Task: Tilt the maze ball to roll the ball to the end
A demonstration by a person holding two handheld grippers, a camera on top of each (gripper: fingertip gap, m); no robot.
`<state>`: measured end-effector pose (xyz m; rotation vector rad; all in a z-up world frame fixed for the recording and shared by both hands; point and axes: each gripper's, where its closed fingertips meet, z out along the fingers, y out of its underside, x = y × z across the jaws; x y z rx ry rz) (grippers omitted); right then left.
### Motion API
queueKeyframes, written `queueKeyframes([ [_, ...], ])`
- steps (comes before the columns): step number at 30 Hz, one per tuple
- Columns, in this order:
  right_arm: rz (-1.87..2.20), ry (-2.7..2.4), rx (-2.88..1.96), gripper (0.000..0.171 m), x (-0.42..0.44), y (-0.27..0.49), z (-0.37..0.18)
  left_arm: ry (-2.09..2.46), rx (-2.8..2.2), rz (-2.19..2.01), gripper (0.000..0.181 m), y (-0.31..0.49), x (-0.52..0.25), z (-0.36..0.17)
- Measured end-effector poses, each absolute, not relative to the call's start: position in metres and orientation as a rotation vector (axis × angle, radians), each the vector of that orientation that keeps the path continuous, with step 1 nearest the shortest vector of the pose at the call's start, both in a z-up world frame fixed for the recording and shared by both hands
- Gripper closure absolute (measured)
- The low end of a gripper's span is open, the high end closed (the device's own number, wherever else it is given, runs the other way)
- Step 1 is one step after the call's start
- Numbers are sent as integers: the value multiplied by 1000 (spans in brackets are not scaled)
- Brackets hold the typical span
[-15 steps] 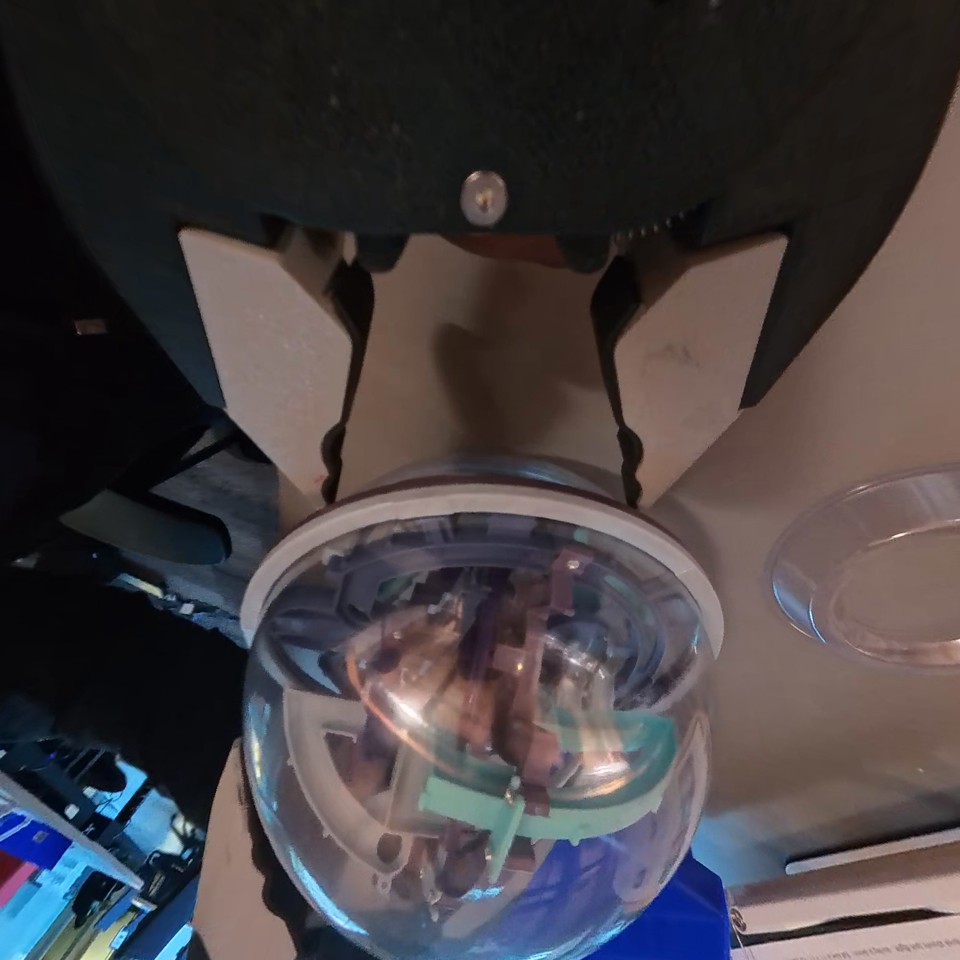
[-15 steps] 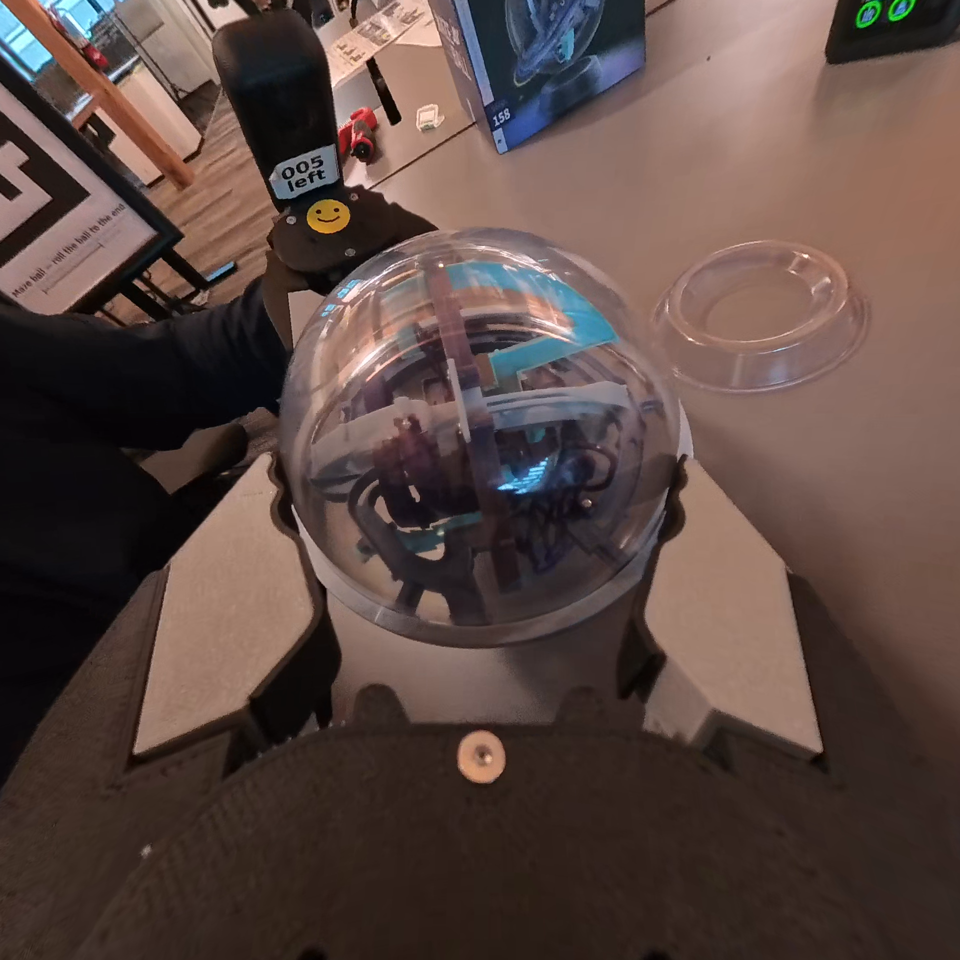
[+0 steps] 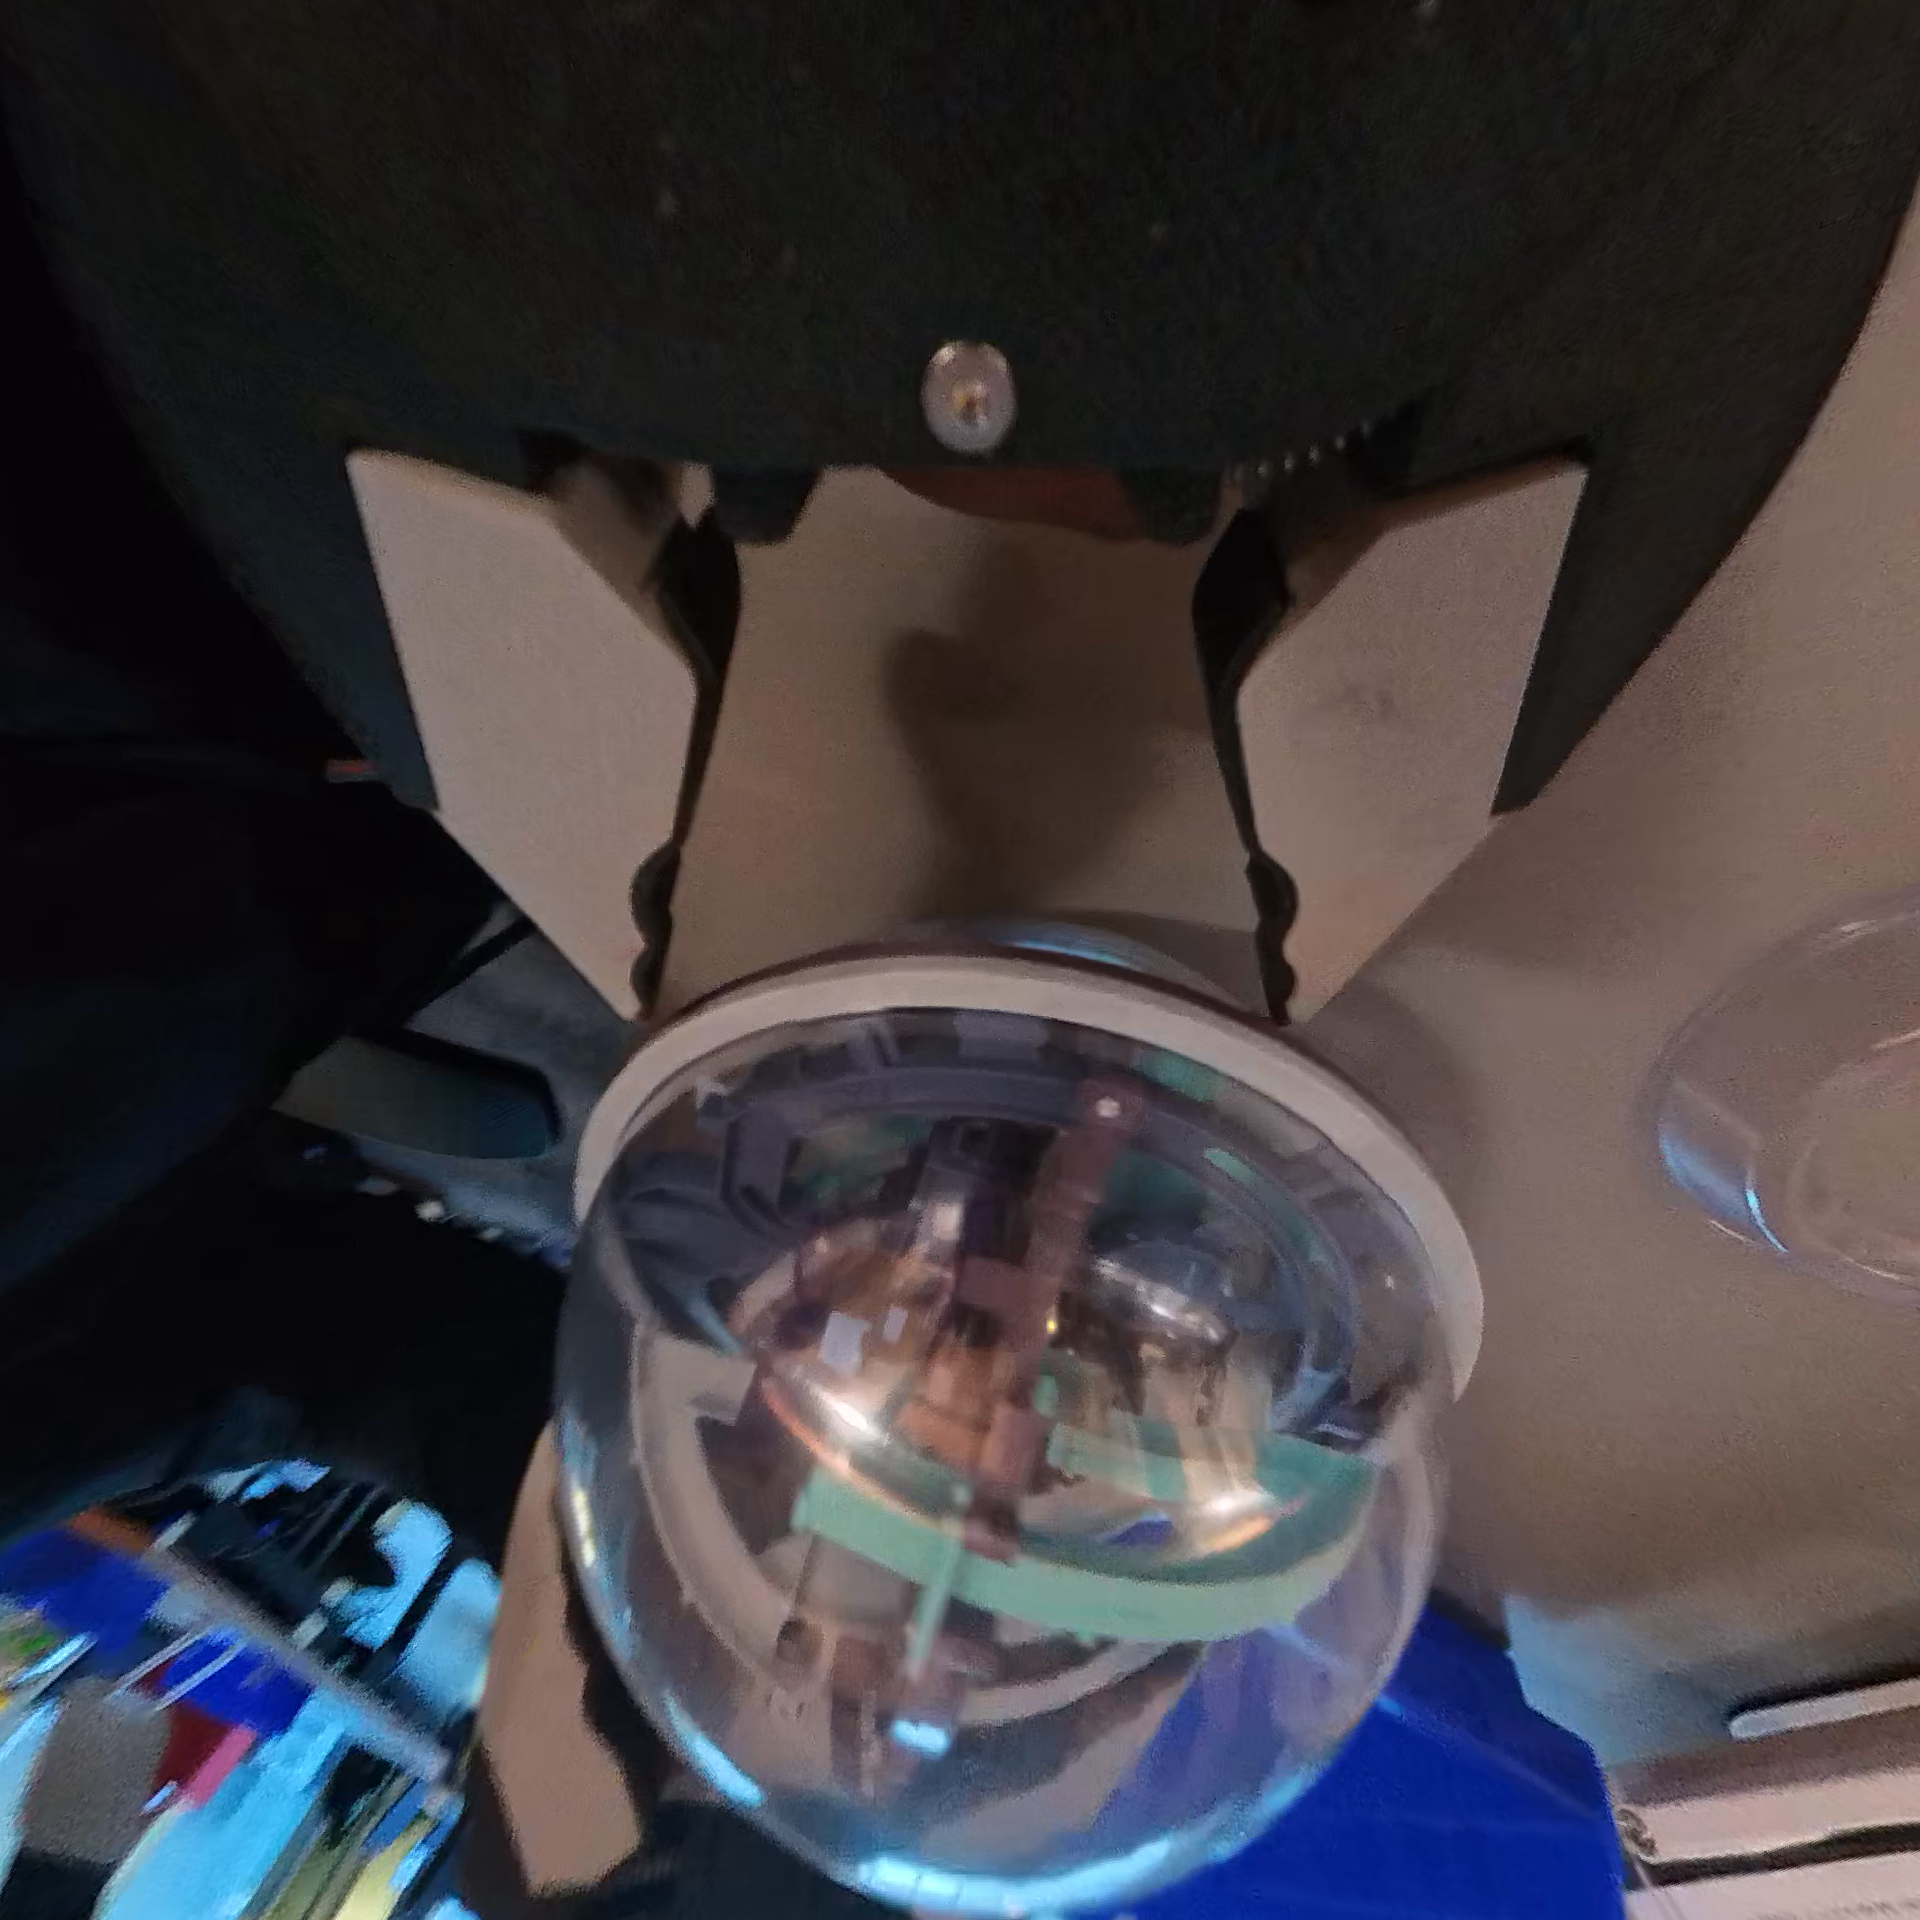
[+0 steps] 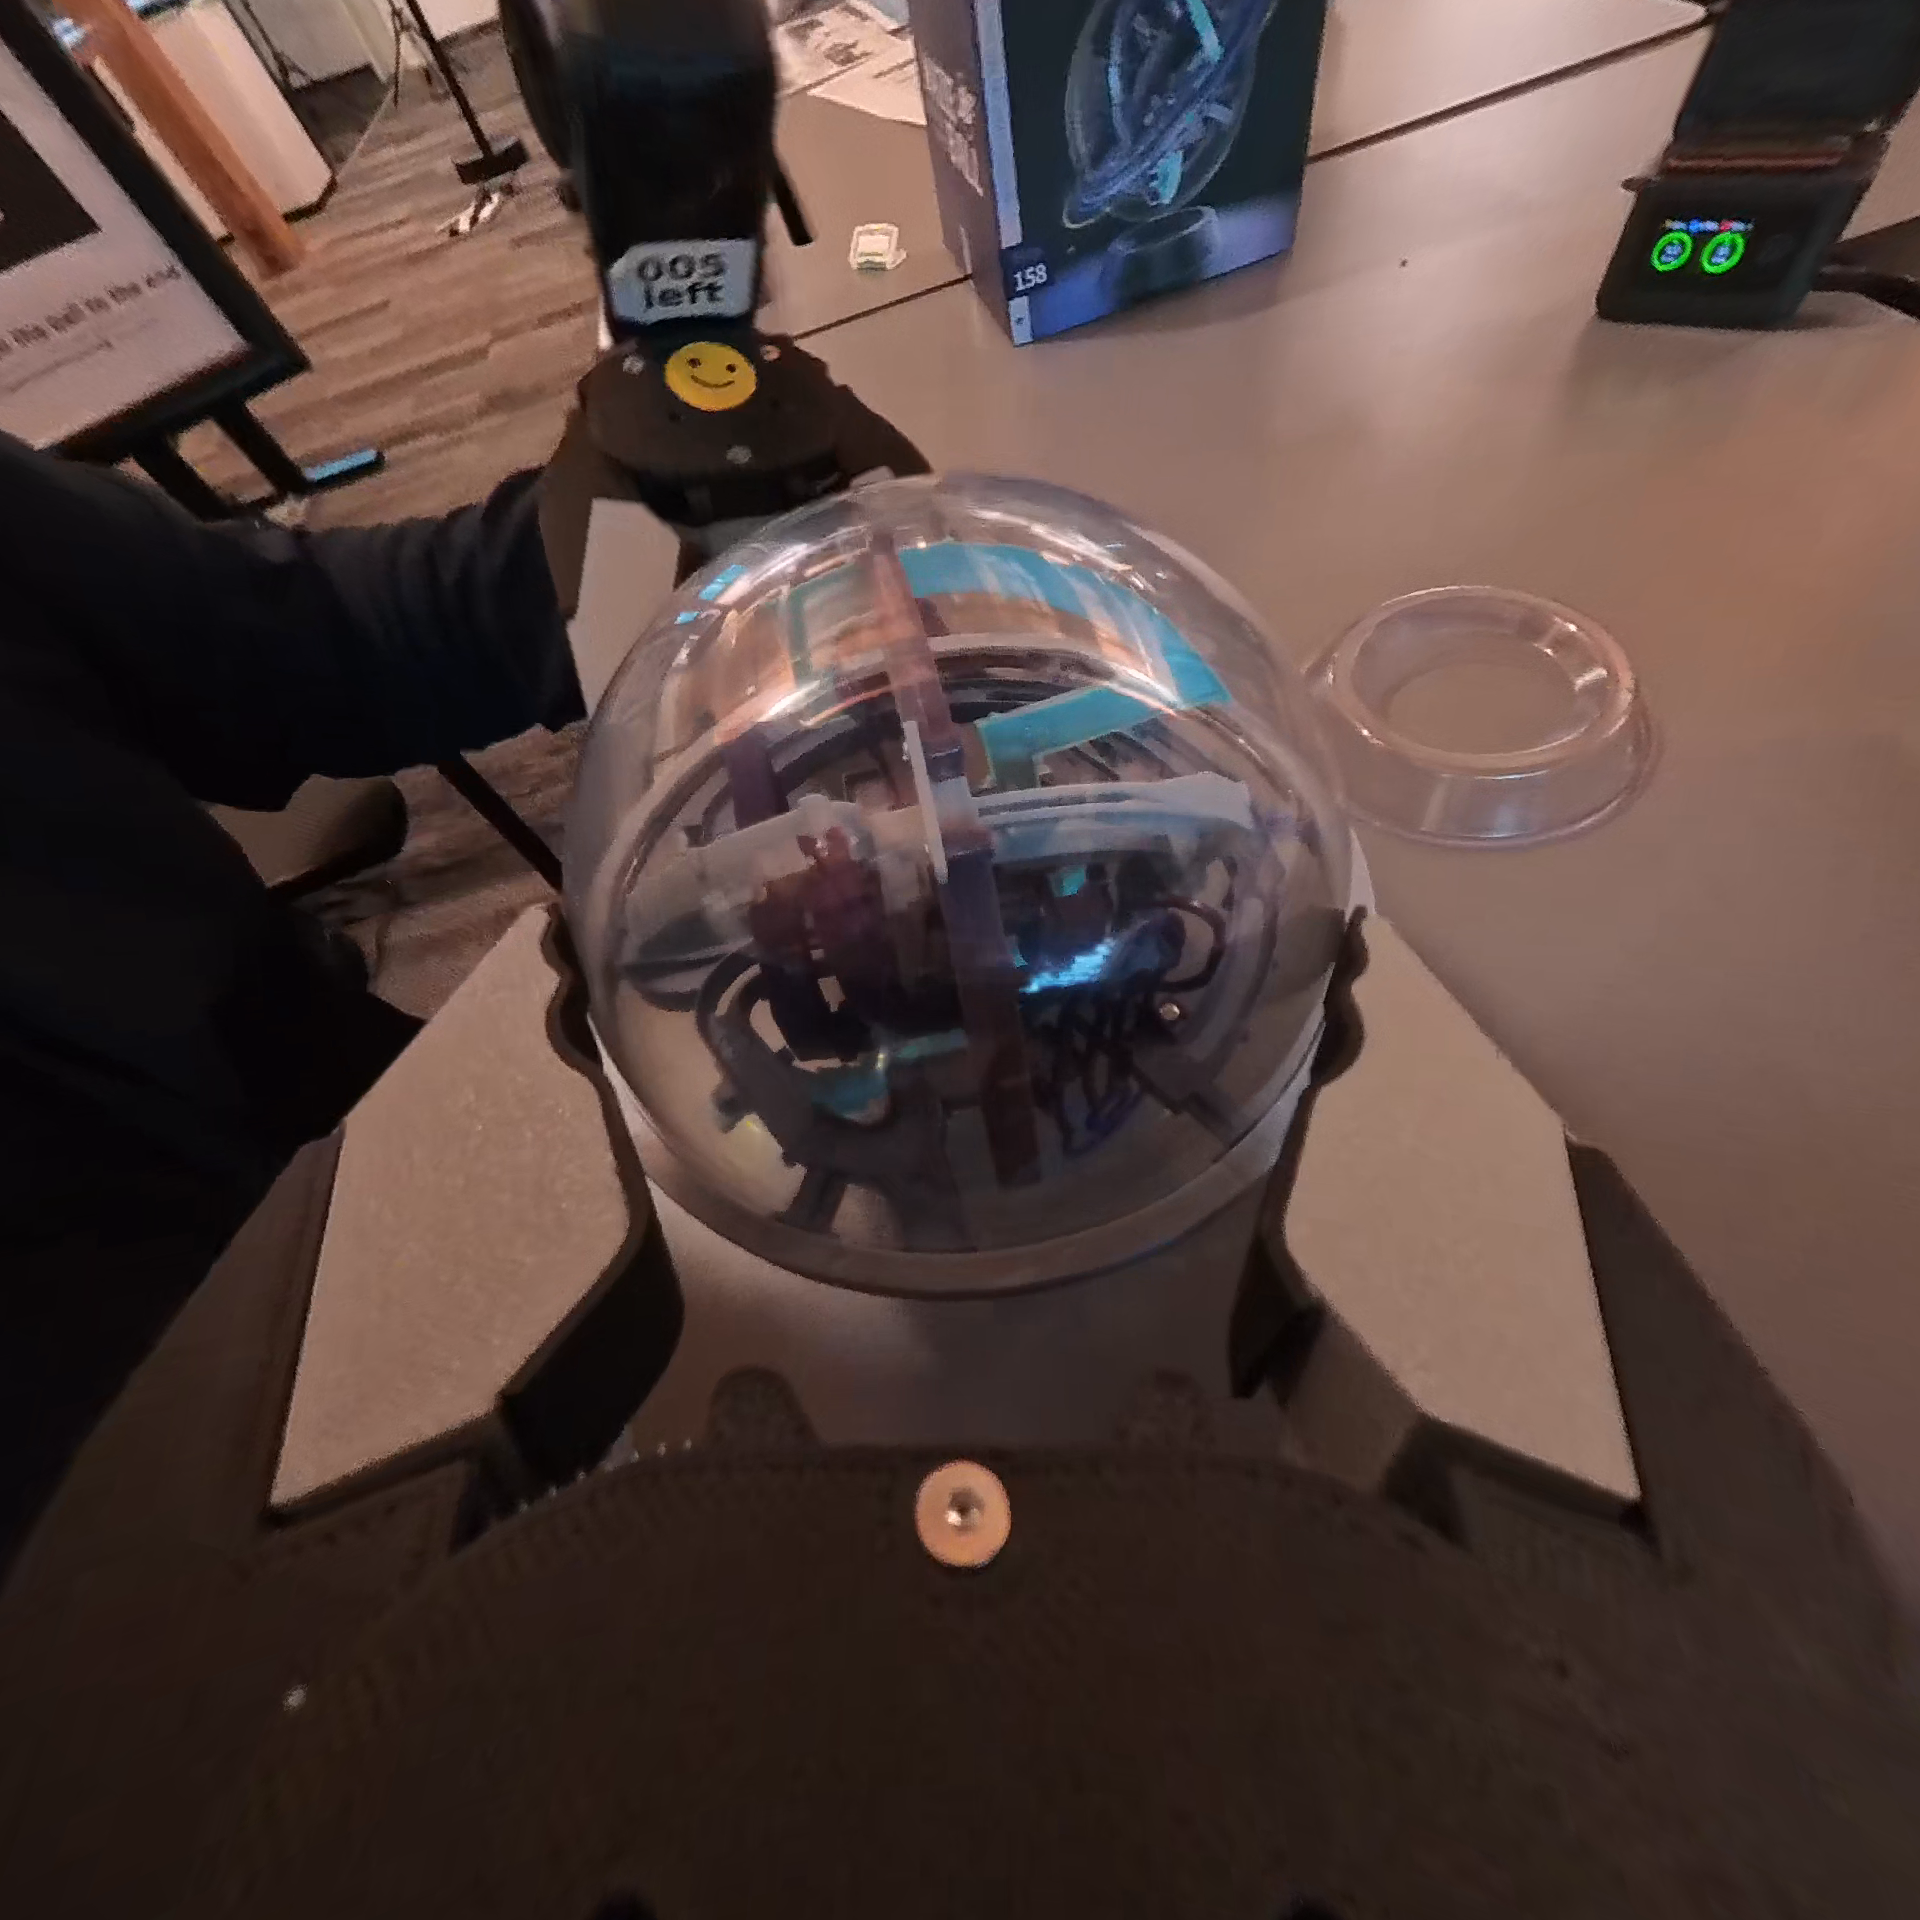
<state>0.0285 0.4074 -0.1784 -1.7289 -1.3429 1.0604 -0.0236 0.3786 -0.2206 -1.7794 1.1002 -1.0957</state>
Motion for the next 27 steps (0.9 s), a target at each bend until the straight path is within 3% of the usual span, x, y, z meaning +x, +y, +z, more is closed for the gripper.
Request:
queueKeyframes([
  [9,1051,-1572,-1546,41,25,397,-171,981,-1719,-1369,75,380,-37,-196],
  [27,1212,-1688,-1541,47,20,405,-167,986,-1703,-1275,80,393,-43,-191],
])
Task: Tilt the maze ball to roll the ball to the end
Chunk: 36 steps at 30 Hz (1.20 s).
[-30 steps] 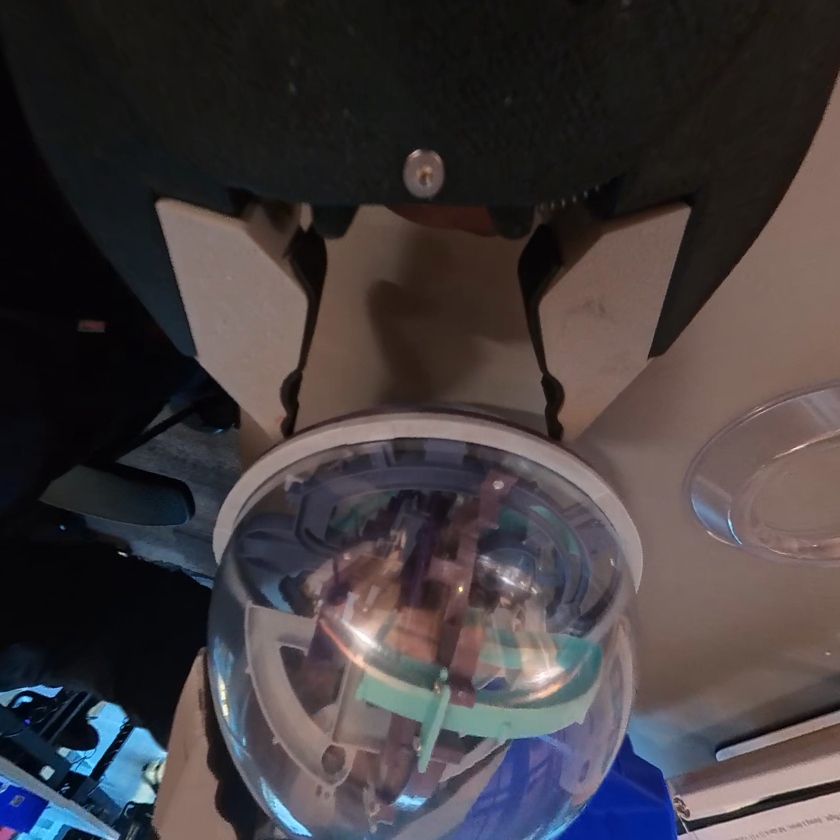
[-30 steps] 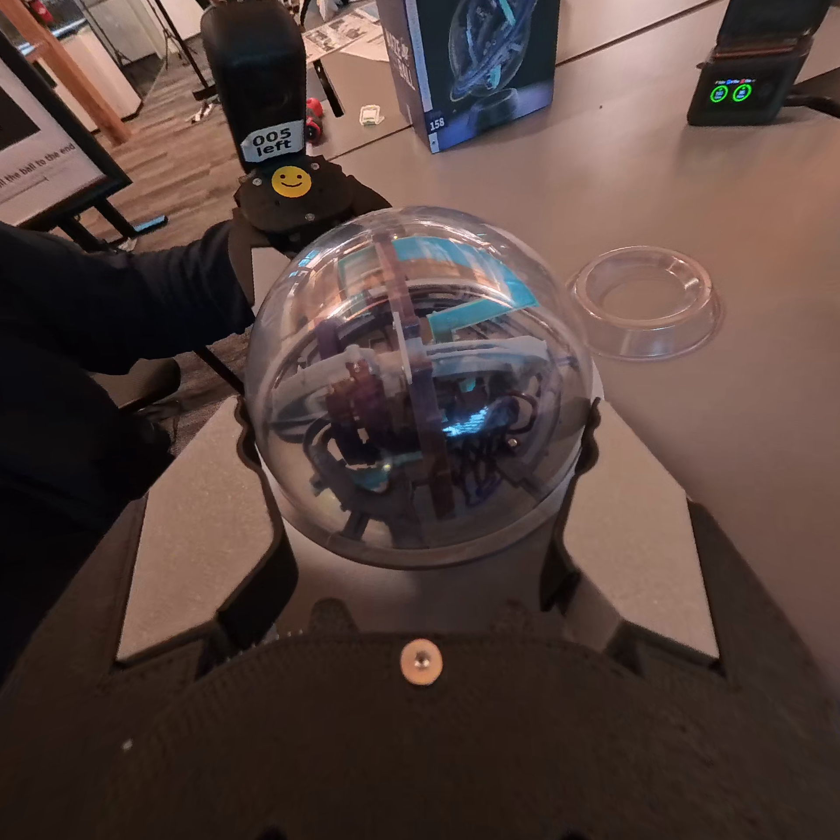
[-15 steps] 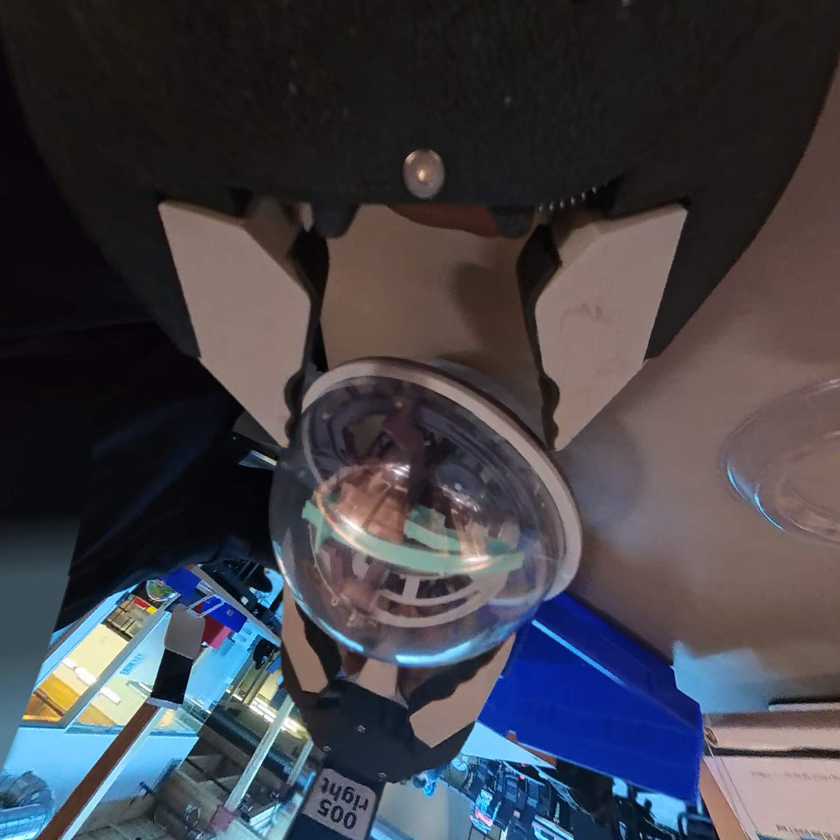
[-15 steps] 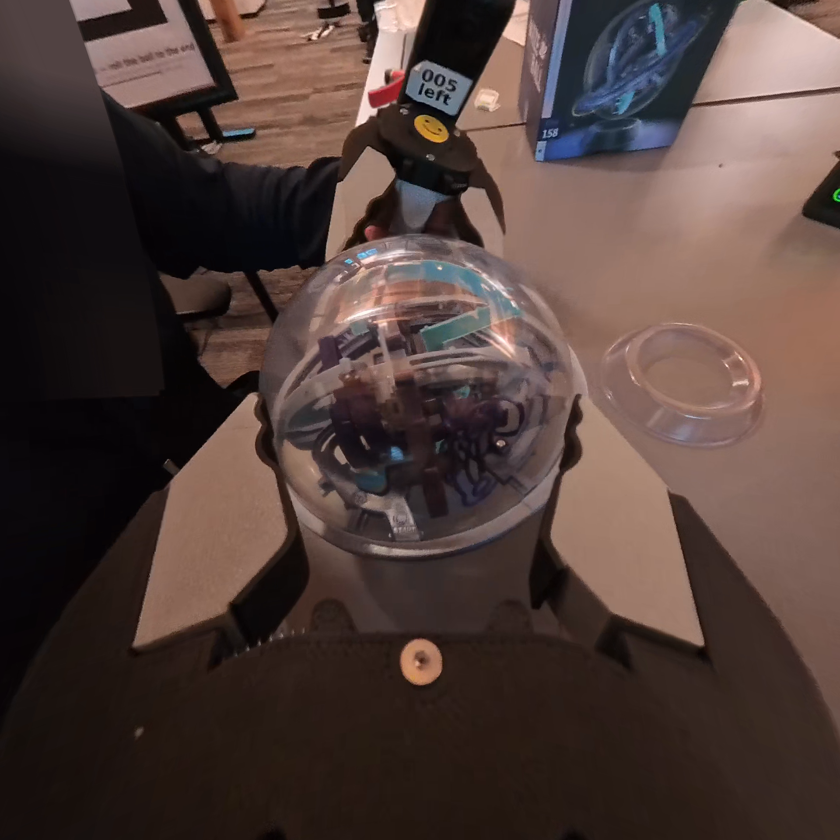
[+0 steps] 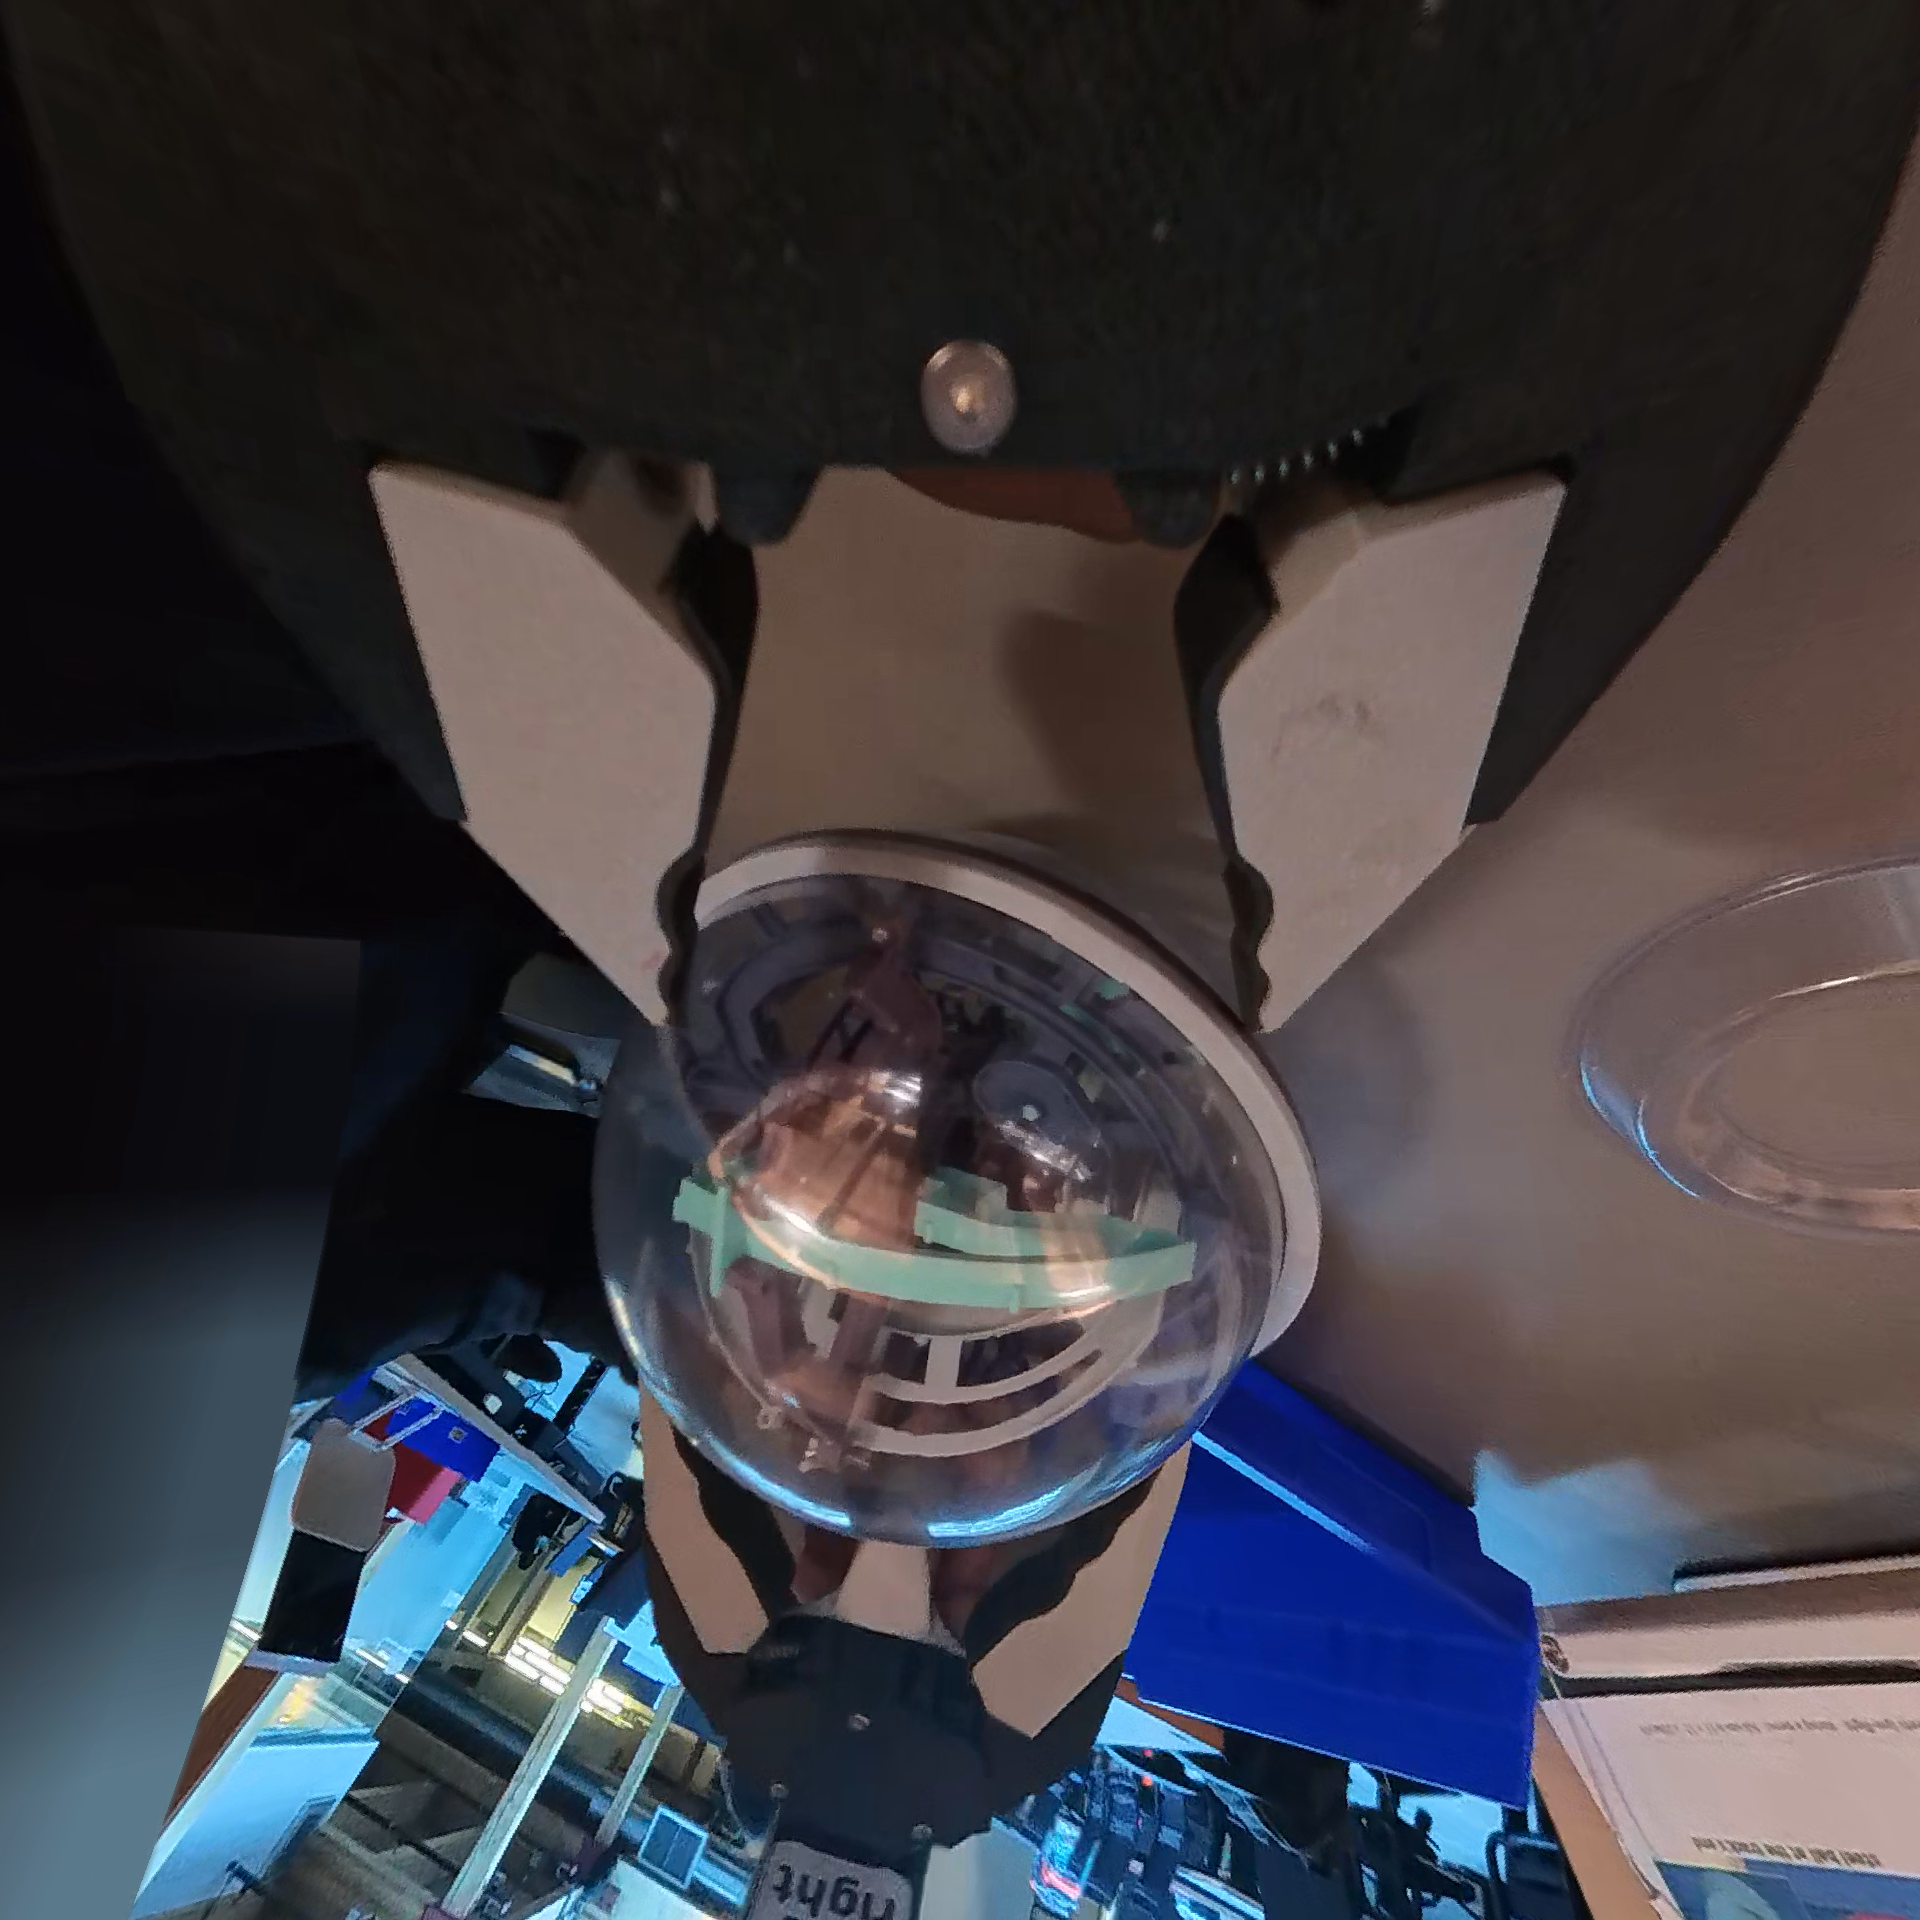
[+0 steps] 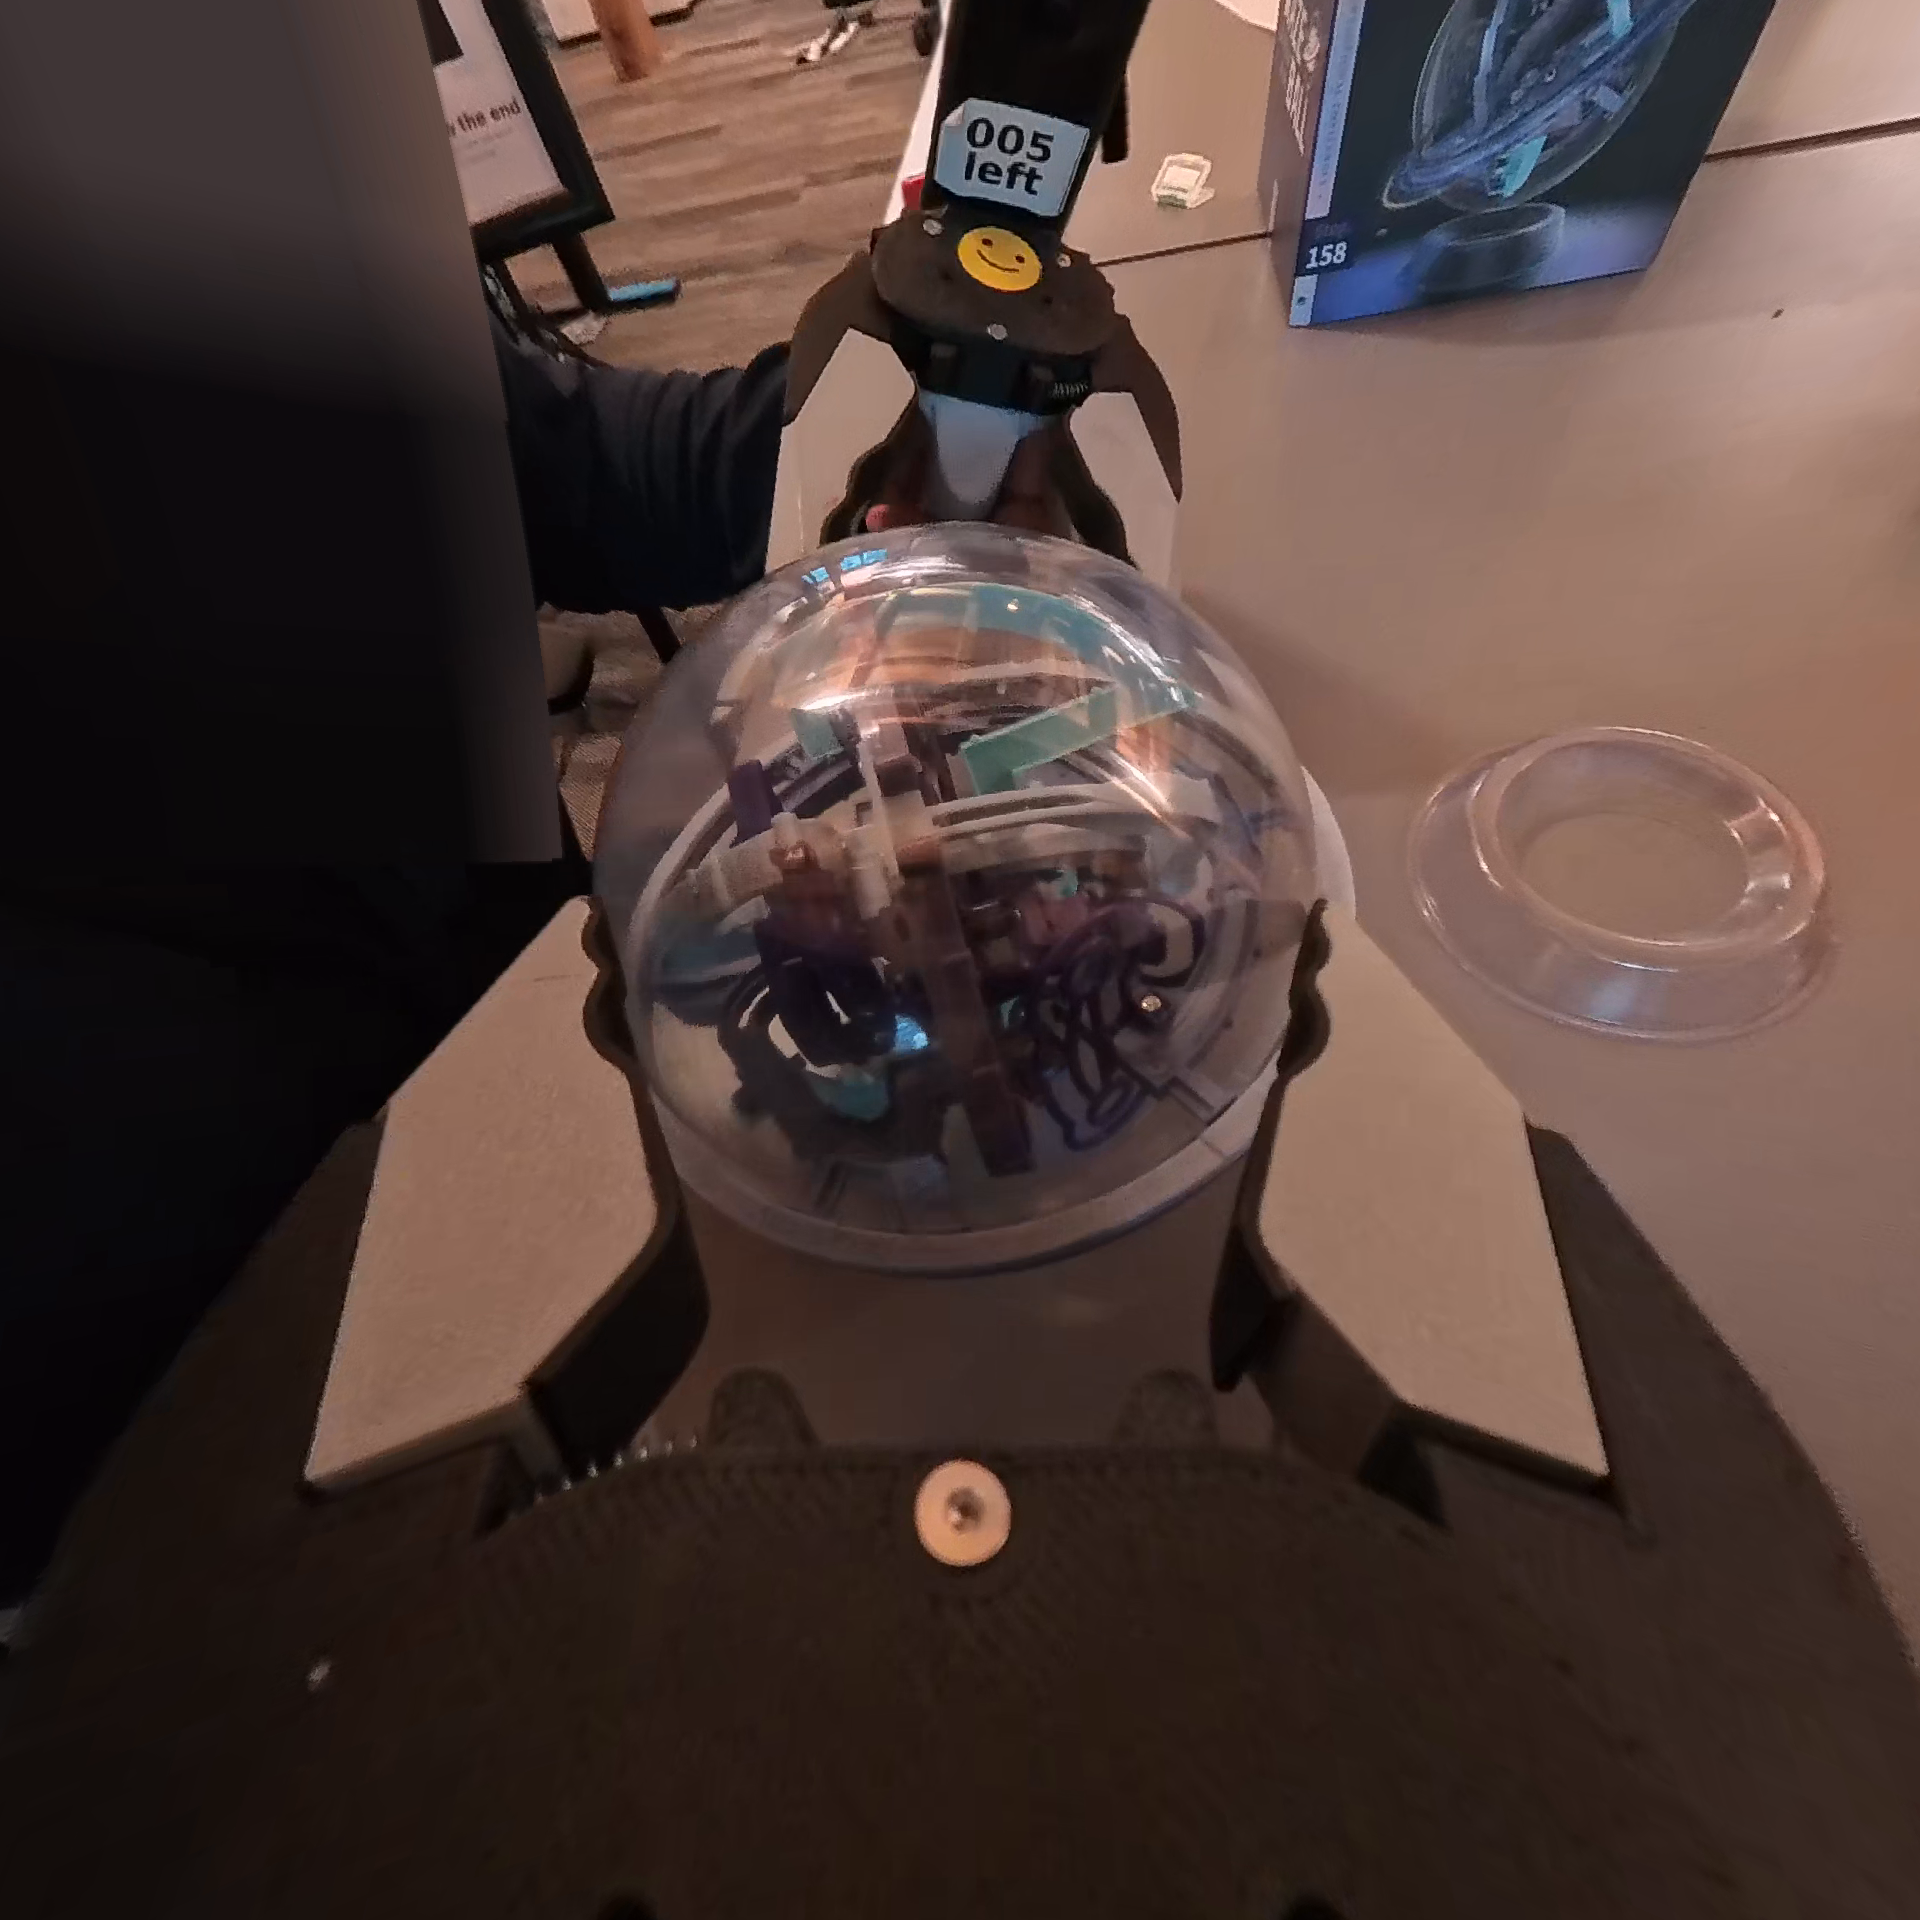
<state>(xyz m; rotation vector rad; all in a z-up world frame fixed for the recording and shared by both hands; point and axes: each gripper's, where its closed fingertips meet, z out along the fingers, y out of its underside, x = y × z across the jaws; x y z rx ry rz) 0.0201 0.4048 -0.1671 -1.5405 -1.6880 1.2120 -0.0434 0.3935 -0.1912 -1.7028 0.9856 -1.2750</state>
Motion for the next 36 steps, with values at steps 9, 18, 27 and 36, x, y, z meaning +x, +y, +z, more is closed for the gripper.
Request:
queueKeyframes([
  [9,1396,-1576,-1618,45,17,419,-170,937,-1728,-1271,77,401,-44,-192],
  [18,1467,-1530,-1632,45,21,424,-170,924,-1729,-1266,76,403,-42,-191],
  [27,1463,-1547,-1622,46,25,421,-170,947,-1719,-1248,77,401,-41,-191],
  [36,1366,-1485,-1613,44,32,433,-155,968,-1711,-1233,78,399,-41,-192],
])
